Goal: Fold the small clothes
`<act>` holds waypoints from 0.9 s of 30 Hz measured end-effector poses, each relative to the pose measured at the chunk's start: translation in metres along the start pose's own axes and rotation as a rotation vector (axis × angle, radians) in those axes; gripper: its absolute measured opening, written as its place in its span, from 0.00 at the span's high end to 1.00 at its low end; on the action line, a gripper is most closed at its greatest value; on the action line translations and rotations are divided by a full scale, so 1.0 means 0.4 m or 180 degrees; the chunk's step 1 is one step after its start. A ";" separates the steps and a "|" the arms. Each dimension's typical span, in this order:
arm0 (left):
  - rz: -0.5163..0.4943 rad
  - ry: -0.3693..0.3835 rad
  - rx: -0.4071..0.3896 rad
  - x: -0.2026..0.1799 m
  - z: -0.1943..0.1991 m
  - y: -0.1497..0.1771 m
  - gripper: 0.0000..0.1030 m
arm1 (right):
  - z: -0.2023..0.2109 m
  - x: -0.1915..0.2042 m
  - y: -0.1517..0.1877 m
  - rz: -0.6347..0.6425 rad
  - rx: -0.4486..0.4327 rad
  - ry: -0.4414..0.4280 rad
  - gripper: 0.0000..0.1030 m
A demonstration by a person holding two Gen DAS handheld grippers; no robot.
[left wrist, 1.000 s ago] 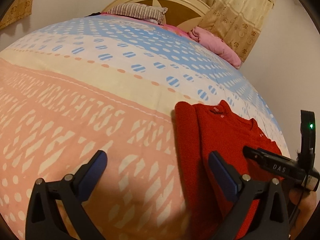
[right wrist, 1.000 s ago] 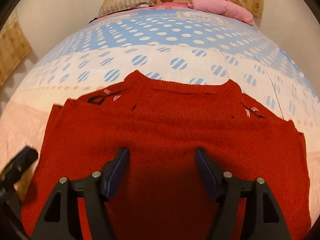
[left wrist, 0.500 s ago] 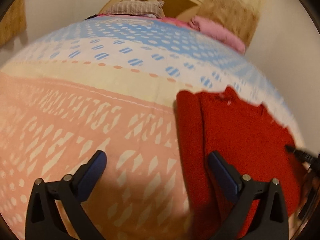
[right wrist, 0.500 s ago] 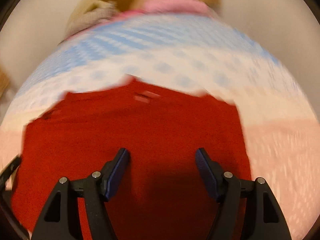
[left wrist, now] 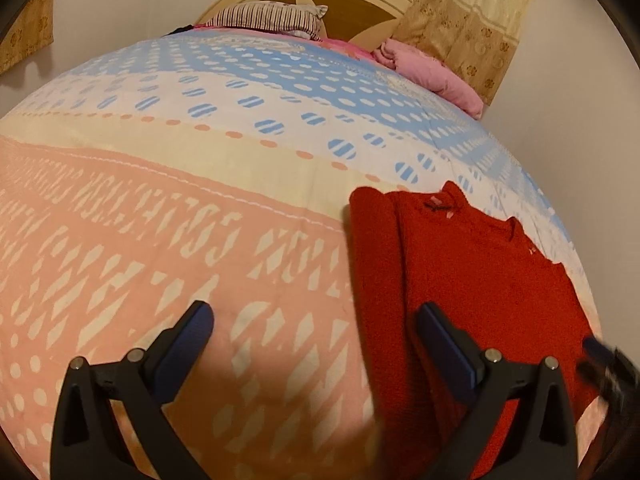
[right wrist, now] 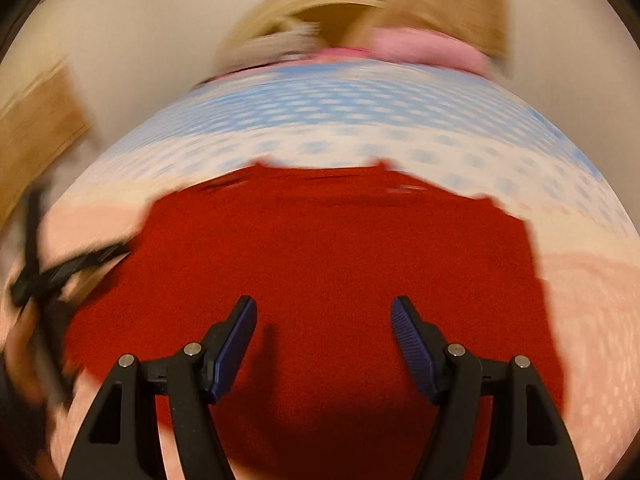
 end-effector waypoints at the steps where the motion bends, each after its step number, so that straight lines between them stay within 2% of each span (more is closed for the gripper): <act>1: 0.0000 -0.0001 0.0001 -0.001 0.000 0.000 0.00 | 0.009 0.048 0.011 0.0163 -0.0001 -0.0084 0.32; 7: 0.0033 0.0075 -0.0021 0.003 0.002 -0.005 0.00 | 0.040 0.250 0.087 0.0879 0.0024 -0.0358 0.32; 11: -0.0176 -0.0026 0.0054 -0.024 -0.012 -0.011 0.00 | 0.038 0.335 0.136 0.1385 -0.0022 -0.0281 0.32; 17: -0.0440 -0.0113 0.0134 -0.065 -0.046 -0.027 0.00 | 0.006 0.401 0.155 0.1735 -0.0089 -0.0074 0.32; 23: -0.0474 -0.0104 0.0148 -0.074 -0.056 -0.029 0.00 | -0.029 0.430 0.151 0.1935 -0.0203 0.0200 0.32; 27: -0.0478 -0.0062 0.0163 -0.080 -0.061 -0.029 0.00 | -0.029 0.438 0.153 0.1981 -0.0226 0.0247 0.32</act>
Point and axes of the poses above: each gripper's, at about its wrist camera, not at the fingertips, and z roughly against the way its jaws point, x to its left, y to its underside, the point moved 5 cm from there along -z, roughly the way its jaws point, and after that the axes turned 4 degrees about -x, right-handed, at the moved point
